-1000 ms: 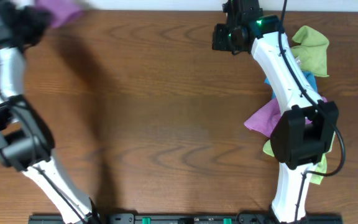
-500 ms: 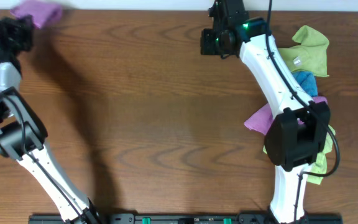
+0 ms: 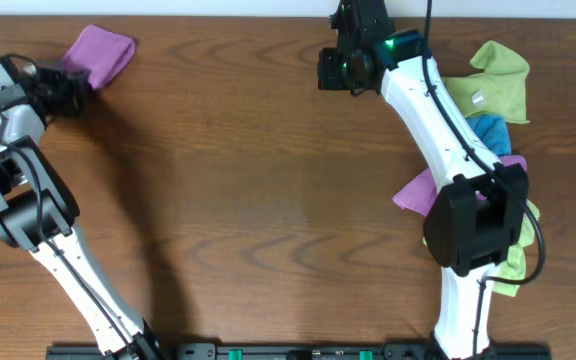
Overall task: Fold the cloth
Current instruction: 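Carry the folded cloth to the top-left table corner with the left gripper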
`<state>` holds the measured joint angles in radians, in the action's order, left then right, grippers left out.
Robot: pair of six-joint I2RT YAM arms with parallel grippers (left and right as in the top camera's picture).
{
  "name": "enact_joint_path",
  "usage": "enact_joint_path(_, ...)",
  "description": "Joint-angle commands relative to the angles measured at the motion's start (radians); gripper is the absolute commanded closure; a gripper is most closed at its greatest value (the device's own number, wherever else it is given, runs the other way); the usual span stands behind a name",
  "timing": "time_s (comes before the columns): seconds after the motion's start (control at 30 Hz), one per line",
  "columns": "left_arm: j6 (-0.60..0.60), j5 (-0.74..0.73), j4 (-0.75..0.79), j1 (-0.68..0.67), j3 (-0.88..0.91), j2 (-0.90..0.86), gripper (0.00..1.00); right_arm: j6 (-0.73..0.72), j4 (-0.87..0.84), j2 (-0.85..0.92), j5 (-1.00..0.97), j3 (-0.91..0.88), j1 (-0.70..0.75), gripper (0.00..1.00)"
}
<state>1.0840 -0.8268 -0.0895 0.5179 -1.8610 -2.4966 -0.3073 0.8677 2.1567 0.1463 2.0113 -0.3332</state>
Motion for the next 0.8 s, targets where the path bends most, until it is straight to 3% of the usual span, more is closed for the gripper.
enact_joint_path(0.0, -0.174, 0.050, -0.065, 0.012, -0.006, 0.082, 0.94, -0.014, -0.001, -0.017, 0.000, 0.011, -0.009, 0.99)
enact_joint_path(0.13, -0.187, 0.041, -0.095, 0.012, -0.006, 0.096, 0.94, -0.014, -0.004, -0.017, 0.000, 0.011, -0.009, 0.99)
enact_joint_path(0.17, -0.187, 0.040, -0.106, 0.012, -0.006, 0.096, 0.79, -0.014, -0.003, -0.017, 0.001, 0.011, -0.009, 0.98)
enact_joint_path(0.27, -0.191, 0.039, -0.143, 0.011, -0.006, 0.099, 0.03, -0.014, 0.004, -0.017, 0.005, 0.011, -0.009, 0.99)
enact_joint_path(0.4, -0.259, 0.060, -0.237, 0.015, -0.006, 0.151, 0.05, -0.014, 0.010, -0.017, 0.012, 0.011, -0.009, 0.99)
enact_joint_path(0.6, -0.540, 0.082, -0.374, -0.027, -0.006, 0.320, 0.05, -0.014, 0.011, -0.018, 0.012, 0.012, -0.009, 0.99)
enact_joint_path(0.77, -0.840, 0.541, -0.420, -0.093, -0.006, 0.409, 0.05, -0.013, 0.024, -0.030, 0.017, 0.012, -0.009, 0.99)
